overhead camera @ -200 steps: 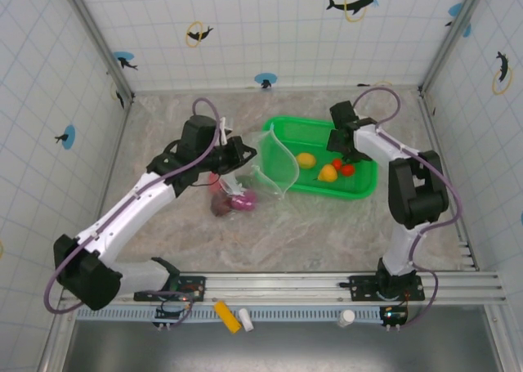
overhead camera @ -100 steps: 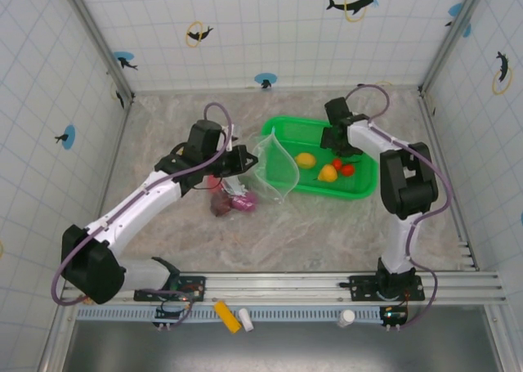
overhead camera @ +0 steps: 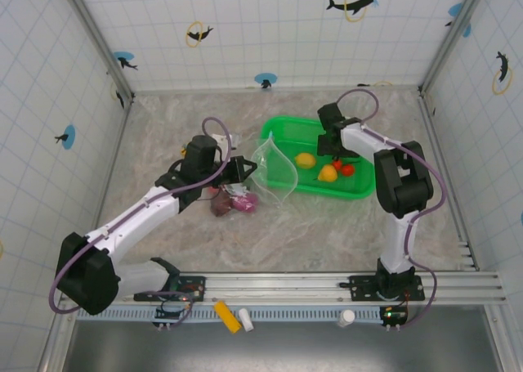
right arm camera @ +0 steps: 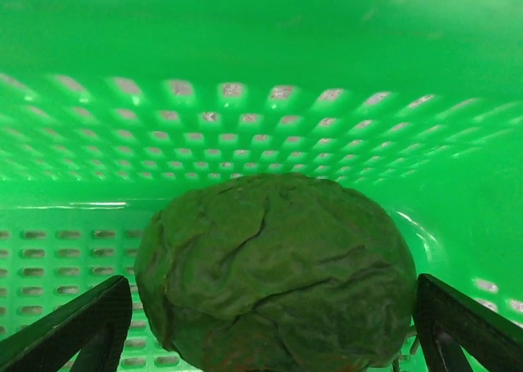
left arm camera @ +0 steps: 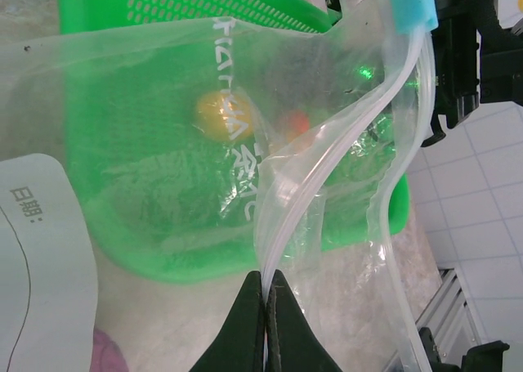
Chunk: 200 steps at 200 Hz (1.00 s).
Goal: Place the food in the zip-top bag and seal the zipper
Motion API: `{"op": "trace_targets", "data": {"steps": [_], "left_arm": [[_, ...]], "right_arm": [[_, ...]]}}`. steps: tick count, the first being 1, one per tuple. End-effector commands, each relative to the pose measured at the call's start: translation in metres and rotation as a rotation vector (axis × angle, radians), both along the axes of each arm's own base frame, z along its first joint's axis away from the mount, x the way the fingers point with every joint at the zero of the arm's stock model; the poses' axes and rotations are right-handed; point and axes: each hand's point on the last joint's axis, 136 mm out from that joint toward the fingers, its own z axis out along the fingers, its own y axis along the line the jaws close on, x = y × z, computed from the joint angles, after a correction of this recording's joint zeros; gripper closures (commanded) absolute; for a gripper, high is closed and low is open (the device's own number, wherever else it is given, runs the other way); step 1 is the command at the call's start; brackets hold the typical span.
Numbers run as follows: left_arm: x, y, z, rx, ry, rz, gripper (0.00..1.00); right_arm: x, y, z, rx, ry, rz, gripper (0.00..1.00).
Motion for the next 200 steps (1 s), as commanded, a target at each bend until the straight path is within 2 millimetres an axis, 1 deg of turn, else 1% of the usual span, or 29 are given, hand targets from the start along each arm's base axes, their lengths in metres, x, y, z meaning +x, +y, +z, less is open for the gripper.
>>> {"op": "trace_targets", "data": {"steps": [1,11,27,50,68,78,96,107,113,130,157,170,188,199,200], "left_arm": [[0.003,0.0,0.012,-0.018,-0.07,-0.01,1.0],[0.003,0.001,0.013,-0.016,-0.077,-0.008,1.0],[0.004,0.004,0.013,-0.003,-0.087,0.005,1.0],[0.004,0.003,0.011,0.002,-0.083,0.001,1.0],[0.006,0.004,0.01,0.005,-0.081,0.006,1.0],[0.007,0.004,0.009,0.005,-0.079,0.006,1.0],[0.008,0.004,0.008,0.005,-0.074,0.006,1.0],[0.009,0.004,0.006,0.011,-0.069,0.007,1.0],[0.009,0.004,0.006,0.015,-0.066,0.009,1.0],[0.011,0.004,0.013,0.015,-0.07,0.018,1.0],[0.014,0.006,0.03,0.007,-0.08,0.037,1.0],[0.014,0.006,0.036,-0.001,-0.071,0.044,1.0],[0.015,0.005,0.046,-0.012,-0.056,0.058,1.0],[0.013,0.004,0.044,-0.019,-0.031,0.055,1.0],[0.014,0.003,0.051,-0.029,-0.04,0.056,1.0]], "right_arm": [[0.006,0.001,-0.004,-0.027,-0.01,0.022,0.09],[0.007,-0.001,-0.004,-0.035,-0.021,0.026,0.11],[0.011,-0.004,-0.001,-0.047,-0.049,0.031,0.17],[0.017,-0.005,-0.001,-0.049,-0.072,0.037,0.2],[0.019,-0.005,-0.005,-0.055,-0.075,0.037,0.2],[0.018,-0.003,-0.008,-0.045,-0.073,0.041,0.25],[0.016,0.0,-0.012,-0.019,-0.076,0.04,0.27],[0.016,0.003,-0.011,0.004,-0.082,0.041,0.33],[0.016,0.005,-0.009,0.014,-0.086,0.042,0.35],[0.016,0.014,0.009,0.028,-0.124,0.065,0.35],[0.012,0.022,0.053,0.059,-0.201,0.086,0.34],[0.007,0.026,0.076,0.085,-0.245,0.094,0.34],[-0.005,0.035,0.107,0.141,-0.3,0.119,0.34],[-0.015,0.045,0.128,0.198,-0.34,0.15,0.34],[-0.017,0.046,0.131,0.205,-0.345,0.154,0.34]]}}
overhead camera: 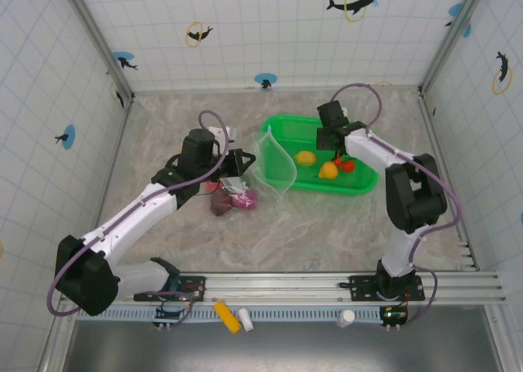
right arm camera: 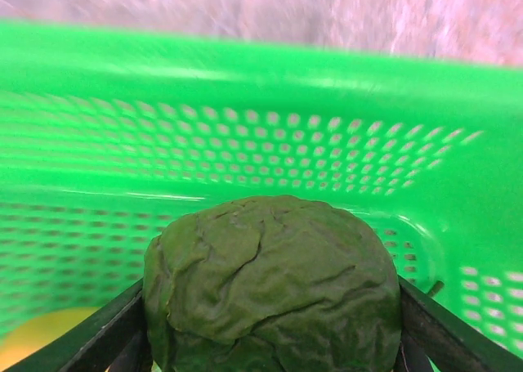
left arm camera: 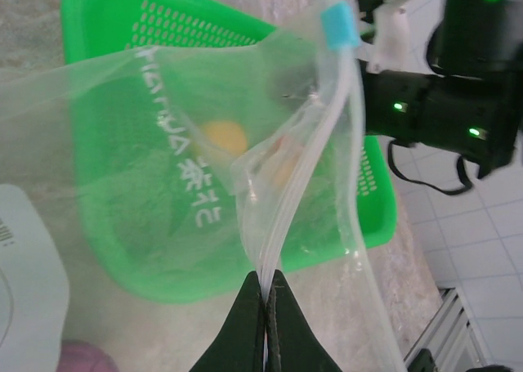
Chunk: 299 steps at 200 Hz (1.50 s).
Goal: Place the food in the zip-top bag and seal the zipper
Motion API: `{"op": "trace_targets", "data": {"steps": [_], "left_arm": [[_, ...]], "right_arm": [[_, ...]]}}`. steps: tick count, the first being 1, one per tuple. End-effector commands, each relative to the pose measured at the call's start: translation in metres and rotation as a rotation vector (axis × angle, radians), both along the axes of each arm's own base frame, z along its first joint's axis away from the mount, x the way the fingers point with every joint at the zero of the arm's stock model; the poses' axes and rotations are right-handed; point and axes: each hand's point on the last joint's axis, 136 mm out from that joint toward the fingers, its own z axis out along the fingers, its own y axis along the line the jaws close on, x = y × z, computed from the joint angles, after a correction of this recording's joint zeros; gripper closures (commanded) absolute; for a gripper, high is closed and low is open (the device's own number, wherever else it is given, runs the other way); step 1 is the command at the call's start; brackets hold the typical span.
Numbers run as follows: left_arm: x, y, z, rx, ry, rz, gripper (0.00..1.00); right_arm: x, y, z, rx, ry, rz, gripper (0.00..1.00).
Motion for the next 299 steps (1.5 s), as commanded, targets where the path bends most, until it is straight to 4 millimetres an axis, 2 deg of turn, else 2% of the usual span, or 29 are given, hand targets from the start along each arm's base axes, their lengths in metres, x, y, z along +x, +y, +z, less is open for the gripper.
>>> {"op": "trace_targets", "data": {"steps": [1,15,57,84,99,120,148,174,200,231,240,267,299], "left_arm": [[0.004,0.001,0.025,-0.032,0.009,0.026,1.0],[0.004,-0.001,0.035,-0.041,0.029,0.025,1.0],[0.0,-0.007,0.048,-0.088,0.098,0.009,1.0],[-0.002,-0.008,0.047,-0.085,0.128,0.012,1.0],[-0.001,-0.007,0.05,-0.088,0.132,0.019,1.0],[-0.002,-0.006,0.06,-0.087,0.125,0.02,1.0],[-0.002,-0.004,0.073,-0.075,0.109,0.023,1.0],[-0.002,0.0,0.086,-0.073,0.091,0.034,1.0],[-0.004,0.001,0.095,-0.079,0.08,0.015,1.0],[-0.005,0.002,0.095,-0.074,0.074,0.008,1.0],[-0.005,0.002,0.094,-0.071,0.076,0.009,1.0],[-0.005,0.004,0.093,-0.069,0.072,0.011,1.0],[-0.006,0.006,0.093,-0.065,0.071,0.014,1.0]], "right_arm": [[-0.017,0.018,0.061,0.124,-0.12,0.055,0.34],[-0.034,0.036,0.09,0.213,-0.177,0.125,0.34],[-0.096,0.091,0.168,0.511,-0.296,0.394,0.34],[-0.137,0.125,0.203,0.678,-0.319,0.582,0.34],[-0.153,0.142,0.21,0.746,-0.302,0.649,0.33],[-0.164,0.16,0.207,0.813,-0.268,0.693,0.33],[-0.174,0.182,0.189,0.82,-0.22,0.727,0.34],[-0.177,0.189,0.172,0.78,-0.21,0.712,0.33],[-0.164,0.187,0.15,0.691,-0.202,0.631,0.34],[-0.142,0.186,0.129,0.56,-0.177,0.506,0.34],[-0.138,0.188,0.126,0.528,-0.172,0.488,0.3],[-0.132,0.199,0.129,0.488,-0.181,0.47,0.1],[-0.136,0.205,0.137,0.506,-0.198,0.489,0.07]]}}
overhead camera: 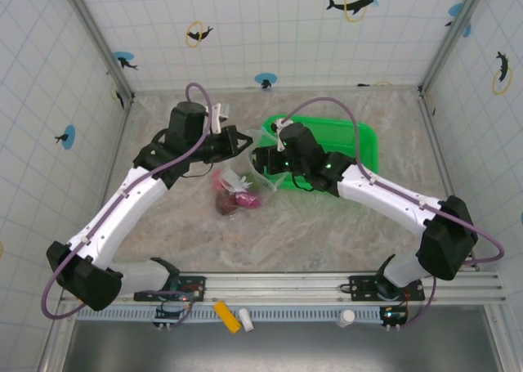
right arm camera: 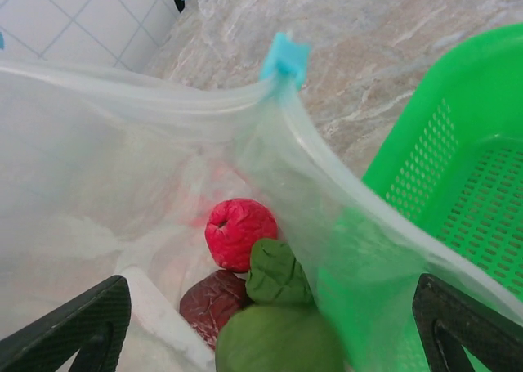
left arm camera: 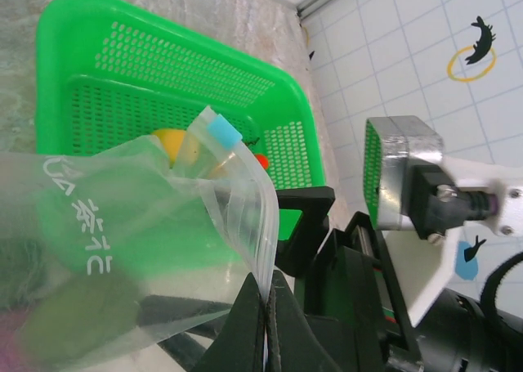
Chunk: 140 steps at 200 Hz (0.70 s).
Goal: Place the food in the zip-top bag and seal the zipper
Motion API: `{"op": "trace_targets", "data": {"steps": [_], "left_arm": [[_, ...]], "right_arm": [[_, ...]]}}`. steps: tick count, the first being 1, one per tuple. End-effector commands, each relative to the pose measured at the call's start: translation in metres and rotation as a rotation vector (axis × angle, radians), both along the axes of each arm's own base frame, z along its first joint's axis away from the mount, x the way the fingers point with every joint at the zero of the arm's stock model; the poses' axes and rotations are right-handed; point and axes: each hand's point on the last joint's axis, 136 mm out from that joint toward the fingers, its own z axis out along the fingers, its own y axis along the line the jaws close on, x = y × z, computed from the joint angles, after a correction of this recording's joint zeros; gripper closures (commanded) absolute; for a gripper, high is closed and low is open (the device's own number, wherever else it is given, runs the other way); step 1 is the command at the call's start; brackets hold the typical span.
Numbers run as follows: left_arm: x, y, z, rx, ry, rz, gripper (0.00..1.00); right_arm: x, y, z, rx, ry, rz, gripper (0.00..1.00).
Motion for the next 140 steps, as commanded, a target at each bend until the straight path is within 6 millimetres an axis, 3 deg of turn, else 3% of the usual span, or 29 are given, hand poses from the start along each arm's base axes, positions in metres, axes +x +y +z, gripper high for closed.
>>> {"op": "trace_targets", "data": {"steps": [1,39,79,90,117,140], "left_arm": [[-0.003,0.004,0.017,-0.016,-0.046,-0.012,1.0],[0.001,0.01,0.006,0.005,-0.037,0.02,1.0],[0.012,0.033,-0.025,-0.009,0.059,0.092,1.0],[0.021,0.05,-0.026,-0.029,0.065,0.143,1.0],[0.024,0.062,-0.014,-0.049,0.039,0.168,1.0],[0.024,0.068,0.006,-0.022,-0.005,0.183,1.0]], "right_arm": [[0.006,0.0,0.022,0.018,-0.047,-0.032,0.07],[-0.002,0.0,0.039,0.051,-0.076,0.01,0.07],[-0.014,-0.004,0.082,0.122,-0.139,0.089,0.07],[-0.019,-0.007,0.093,0.154,-0.148,0.117,0.06],[-0.018,-0.028,0.11,0.19,-0.179,0.101,0.06],[-0.008,-0.05,0.108,0.164,-0.169,0.048,0.07]]}}
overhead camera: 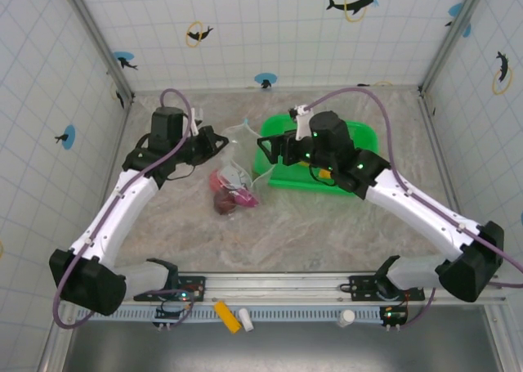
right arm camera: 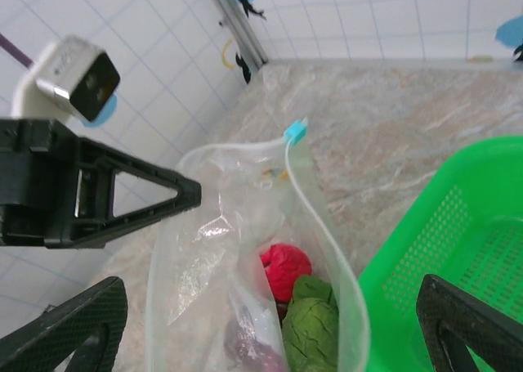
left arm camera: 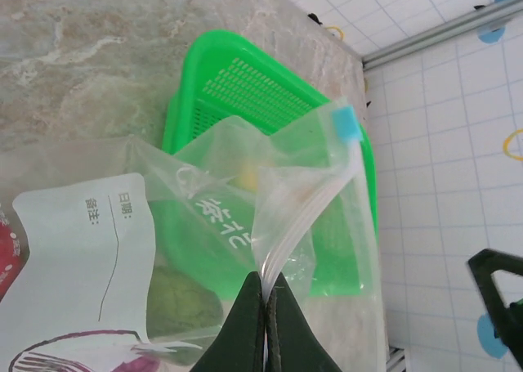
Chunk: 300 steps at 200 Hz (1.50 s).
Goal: Place the food in the zip-top bag and seal the zipper
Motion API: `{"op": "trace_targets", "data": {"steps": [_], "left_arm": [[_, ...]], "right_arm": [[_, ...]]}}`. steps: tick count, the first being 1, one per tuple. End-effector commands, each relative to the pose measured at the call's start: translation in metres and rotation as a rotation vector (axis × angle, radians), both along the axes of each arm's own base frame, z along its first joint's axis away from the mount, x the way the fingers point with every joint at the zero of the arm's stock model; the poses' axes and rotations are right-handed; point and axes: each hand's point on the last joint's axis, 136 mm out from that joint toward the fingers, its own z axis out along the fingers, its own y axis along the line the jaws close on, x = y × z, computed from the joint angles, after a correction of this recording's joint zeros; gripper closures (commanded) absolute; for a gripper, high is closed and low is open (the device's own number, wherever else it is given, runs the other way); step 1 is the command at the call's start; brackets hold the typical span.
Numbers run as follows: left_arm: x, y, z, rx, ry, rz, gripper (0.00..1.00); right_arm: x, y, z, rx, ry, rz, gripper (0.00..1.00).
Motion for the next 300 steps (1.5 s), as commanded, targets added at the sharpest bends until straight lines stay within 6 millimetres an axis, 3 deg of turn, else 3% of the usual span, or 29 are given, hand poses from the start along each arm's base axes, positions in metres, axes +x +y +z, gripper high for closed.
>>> {"op": "trace_targets", "data": {"steps": [1,33,52,76,110,138,142,172,194,229,257,300], "left_arm": [[-0.006,0.004,0.041,-0.011,-0.092,-0.007,1.0],[-0.007,0.029,0.053,0.129,-0.124,0.07,1.0],[-0.01,0.044,0.052,0.198,-0.144,0.122,1.0],[-0.014,0.047,0.055,0.209,-0.157,0.119,1.0],[-0.013,0.025,0.062,0.184,-0.165,0.023,1.0],[-0.011,-0.019,0.05,0.127,-0.095,-0.132,1.0],[-0.018,-0.033,0.048,0.135,-0.088,-0.178,1.0],[-0.025,-0.074,0.046,0.151,-0.074,-0.288,1.0],[-0.026,-0.075,0.04,0.143,-0.051,-0.287,1.0],[-0.031,-0.065,0.038,0.139,-0.046,-0.239,1.0],[-0.035,-0.06,0.041,0.14,-0.056,-0.225,1.0],[-0.035,-0.058,0.043,0.153,-0.065,-0.222,1.0]], "right_arm": [[0.004,-0.017,0.019,0.013,-0.029,-0.018,0.07],[0.019,-0.049,-0.002,-0.092,-0.02,-0.124,0.08],[0.031,-0.07,-0.031,-0.166,0.035,-0.199,0.1],[0.043,-0.09,-0.077,-0.263,0.153,-0.261,0.11],[0.054,-0.096,-0.127,-0.388,0.272,-0.279,0.07],[0.065,-0.091,-0.16,-0.446,0.33,-0.26,0.07],[0.067,-0.09,-0.163,-0.451,0.336,-0.257,0.07],[0.084,-0.086,-0.178,-0.455,0.36,-0.25,0.05],[0.1,-0.095,-0.192,-0.5,0.357,-0.269,0.04],[0.117,-0.098,-0.232,-0.603,0.448,-0.243,0.03],[0.13,-0.092,-0.25,-0.665,0.451,-0.198,0.0],[0.129,-0.086,-0.271,-0.697,0.473,-0.118,0.01]]}}
